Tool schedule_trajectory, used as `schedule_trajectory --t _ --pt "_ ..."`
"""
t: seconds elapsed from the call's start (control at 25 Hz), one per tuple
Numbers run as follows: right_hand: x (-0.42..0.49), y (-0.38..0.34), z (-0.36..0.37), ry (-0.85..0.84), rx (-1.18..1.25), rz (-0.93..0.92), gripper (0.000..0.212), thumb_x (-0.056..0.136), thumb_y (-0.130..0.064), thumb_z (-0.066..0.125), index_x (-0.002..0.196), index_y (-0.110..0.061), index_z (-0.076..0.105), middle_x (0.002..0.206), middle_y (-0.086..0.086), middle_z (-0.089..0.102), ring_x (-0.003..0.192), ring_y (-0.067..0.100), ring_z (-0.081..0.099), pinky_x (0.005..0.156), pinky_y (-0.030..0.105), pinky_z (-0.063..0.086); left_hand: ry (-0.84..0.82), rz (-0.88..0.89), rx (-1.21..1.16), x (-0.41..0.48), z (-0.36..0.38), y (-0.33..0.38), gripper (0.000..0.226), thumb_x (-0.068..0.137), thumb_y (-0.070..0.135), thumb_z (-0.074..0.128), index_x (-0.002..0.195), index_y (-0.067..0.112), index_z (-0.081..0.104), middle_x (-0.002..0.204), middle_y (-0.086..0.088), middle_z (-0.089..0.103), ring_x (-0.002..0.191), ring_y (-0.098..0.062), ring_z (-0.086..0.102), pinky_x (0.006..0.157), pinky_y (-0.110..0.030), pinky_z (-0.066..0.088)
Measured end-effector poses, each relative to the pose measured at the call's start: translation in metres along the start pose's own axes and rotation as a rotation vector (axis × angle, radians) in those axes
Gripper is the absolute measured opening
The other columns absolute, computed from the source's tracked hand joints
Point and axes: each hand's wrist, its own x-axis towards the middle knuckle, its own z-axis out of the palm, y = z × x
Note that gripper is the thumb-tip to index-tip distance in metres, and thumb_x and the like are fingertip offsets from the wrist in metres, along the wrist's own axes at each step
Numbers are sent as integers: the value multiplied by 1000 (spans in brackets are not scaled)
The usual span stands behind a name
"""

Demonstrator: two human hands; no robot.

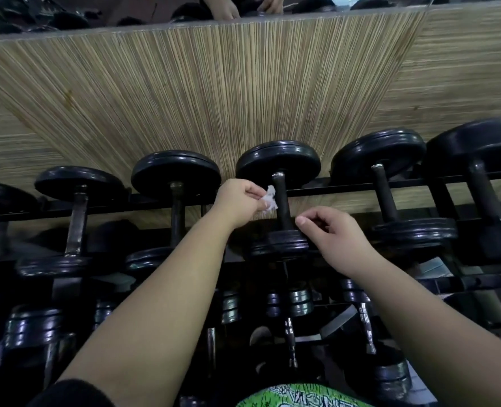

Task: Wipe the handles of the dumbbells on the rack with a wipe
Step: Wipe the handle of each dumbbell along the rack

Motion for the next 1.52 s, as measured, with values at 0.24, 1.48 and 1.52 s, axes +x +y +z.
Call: schedule_trajectory --t 0.24,1.48,1.52 --pt "-1 21 8 34 121 -31 22 98 -38 64 86 -22 73 86 -8 73 85 5 68 81 27 54 166 -97 -517 13 25 -3 21 82 -4 84 92 7 71 89 -7 71 79 -14 74 67 -22 62" --pt "7 64 27 231 60 -430 30 100 -32 60 90 -10 77 87 -1 70 87 18 69 74 43 55 326 59 -195 36 36 1 15 81 16 86 80 29 79 81 0 79 76 -21 79 84 -43 66" --pt "7 65 27 235 58 -427 30 100 -32 60 90 -10 77 87 -1 70 87 18 69 74 42 55 331 60 -215 39 37 4 17 82 16 86 80 30 78 80 1 78 73 -20 78 83 -42 66"
